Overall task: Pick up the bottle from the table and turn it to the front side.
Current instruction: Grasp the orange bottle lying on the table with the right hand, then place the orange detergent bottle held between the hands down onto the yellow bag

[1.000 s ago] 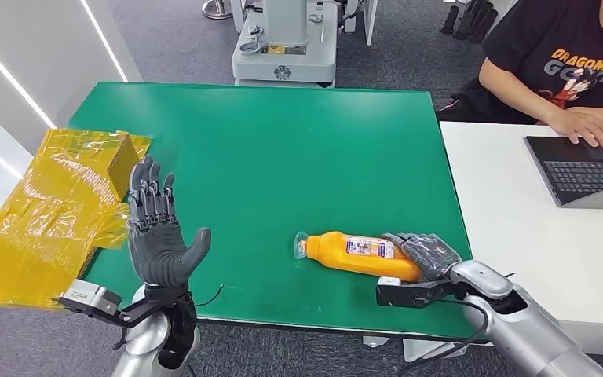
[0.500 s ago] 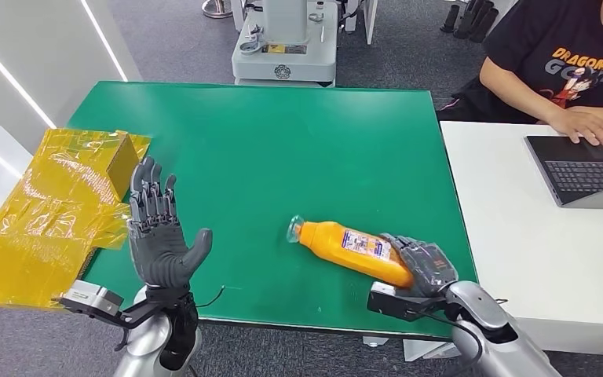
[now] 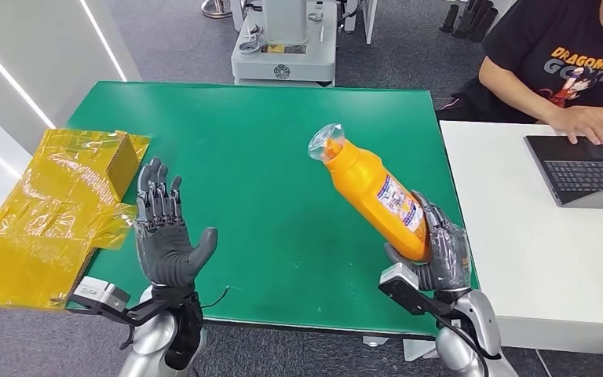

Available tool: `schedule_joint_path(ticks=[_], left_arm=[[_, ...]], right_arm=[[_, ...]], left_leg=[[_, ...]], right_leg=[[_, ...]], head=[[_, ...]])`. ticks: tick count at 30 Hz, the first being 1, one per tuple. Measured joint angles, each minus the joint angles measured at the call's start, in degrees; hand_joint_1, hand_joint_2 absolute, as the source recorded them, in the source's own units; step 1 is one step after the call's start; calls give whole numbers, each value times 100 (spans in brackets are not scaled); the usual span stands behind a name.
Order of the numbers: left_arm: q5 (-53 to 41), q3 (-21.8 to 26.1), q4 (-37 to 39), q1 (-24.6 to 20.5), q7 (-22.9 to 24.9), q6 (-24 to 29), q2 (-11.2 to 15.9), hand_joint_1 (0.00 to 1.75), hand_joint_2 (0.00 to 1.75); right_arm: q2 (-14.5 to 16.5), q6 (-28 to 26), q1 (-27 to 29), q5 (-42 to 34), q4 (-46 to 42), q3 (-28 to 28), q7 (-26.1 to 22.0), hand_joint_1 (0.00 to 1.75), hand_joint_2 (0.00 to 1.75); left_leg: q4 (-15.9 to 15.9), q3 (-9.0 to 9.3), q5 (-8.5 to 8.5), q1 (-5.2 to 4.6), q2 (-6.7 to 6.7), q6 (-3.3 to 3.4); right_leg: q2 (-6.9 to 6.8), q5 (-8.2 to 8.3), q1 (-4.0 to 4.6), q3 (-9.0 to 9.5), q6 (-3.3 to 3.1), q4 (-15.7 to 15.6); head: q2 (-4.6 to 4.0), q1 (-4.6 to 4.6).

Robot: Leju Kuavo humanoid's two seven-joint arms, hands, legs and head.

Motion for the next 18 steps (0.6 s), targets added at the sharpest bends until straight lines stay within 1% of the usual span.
schedule_joint_path(ticks=[4, 10, 14, 18], left_arm=[[195, -117, 163, -85, 179, -205, 11, 0, 175], [327, -413, 561, -273, 548, -800, 60, 0, 175], [444, -548, 798, -420, 626, -1090, 81, 0, 175], [678, -609, 1010, -603, 758, -1369, 70, 0, 175]], right_arm=[[149, -336, 43, -150, -62, -7, -284, 175, 175], [274, -285, 4, -131, -65, 120, -447, 175, 175], [324, -50, -100, -122, -25, 247, -508, 175, 175], [396, 520, -385, -78, 139, 494, -591, 175, 175]], left_leg=[[0, 0, 0, 0, 0, 0], [0, -1, 1, 0, -1, 0], [0, -1, 1, 0, 0, 0], [0, 0, 1, 0, 3, 0]], right_leg=[[0, 0, 0, 0, 0, 0], [-1, 1, 0, 1, 0, 1], [0, 1, 0, 0, 0, 2], [3, 1, 0, 0, -1, 3]], head=[[0, 0], [0, 1], [0, 1], [0, -1]])
